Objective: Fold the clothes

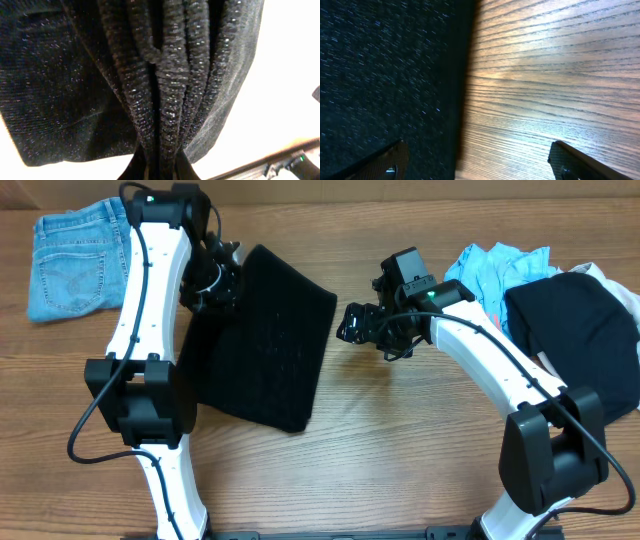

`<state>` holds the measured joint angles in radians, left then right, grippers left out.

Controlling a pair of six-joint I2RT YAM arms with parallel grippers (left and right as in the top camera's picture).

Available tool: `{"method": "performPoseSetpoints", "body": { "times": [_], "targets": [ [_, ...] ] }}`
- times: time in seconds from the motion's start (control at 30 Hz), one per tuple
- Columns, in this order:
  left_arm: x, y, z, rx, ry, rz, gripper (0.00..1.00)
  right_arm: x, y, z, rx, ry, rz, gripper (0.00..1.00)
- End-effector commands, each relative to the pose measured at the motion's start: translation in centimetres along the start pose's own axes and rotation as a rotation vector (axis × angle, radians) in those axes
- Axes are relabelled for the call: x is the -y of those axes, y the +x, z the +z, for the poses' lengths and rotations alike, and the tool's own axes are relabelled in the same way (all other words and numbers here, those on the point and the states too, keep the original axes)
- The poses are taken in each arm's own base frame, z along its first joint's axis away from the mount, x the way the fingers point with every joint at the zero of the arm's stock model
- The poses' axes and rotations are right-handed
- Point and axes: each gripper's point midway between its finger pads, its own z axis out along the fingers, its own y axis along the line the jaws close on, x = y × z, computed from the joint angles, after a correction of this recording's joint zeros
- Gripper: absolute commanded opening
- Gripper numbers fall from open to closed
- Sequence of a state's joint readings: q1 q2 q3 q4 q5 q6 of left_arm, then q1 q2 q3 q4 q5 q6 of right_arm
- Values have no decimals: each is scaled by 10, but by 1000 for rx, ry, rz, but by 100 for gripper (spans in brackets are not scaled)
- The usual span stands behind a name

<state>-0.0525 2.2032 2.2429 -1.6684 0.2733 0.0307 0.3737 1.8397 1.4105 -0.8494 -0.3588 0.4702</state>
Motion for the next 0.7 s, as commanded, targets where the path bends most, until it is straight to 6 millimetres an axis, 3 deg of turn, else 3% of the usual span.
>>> {"method": "performPoseSetpoints", "body": {
  "times": [0.0, 0.13, 0.27, 0.4, 0.47, 0.57, 0.6, 0.67],
  "targets": [
    [-26, 0, -15, 31, -135, -88, 4, -9, -7, -13, 42, -18, -23, 94],
    [-55, 1, -22, 50, -305, -208, 4, -8, -7, -13, 39, -16, -22, 94],
    [-67, 2, -26, 64, -378, -252, 4, -6, -8, -13, 46, -2, -18, 93],
    [-66, 2, -26, 66, -377, -262, 4, 0, -6, -13, 44, 26, -11, 93],
    [-51, 2, -28, 73, -297, -239, 4, 0, -6, -13, 44, 26, -11, 93],
    [-51, 6, -52, 140, -329, -235, 4, 2, -4, -12, 38, 29, -8, 93],
    [-62, 9, -67, 174, -387, -247, 4, 1, -5, -12, 39, 29, -9, 93],
    [-82, 13, -76, 186, -444, -289, 4, 2, -4, -12, 37, 29, -8, 93]
  ]
}}
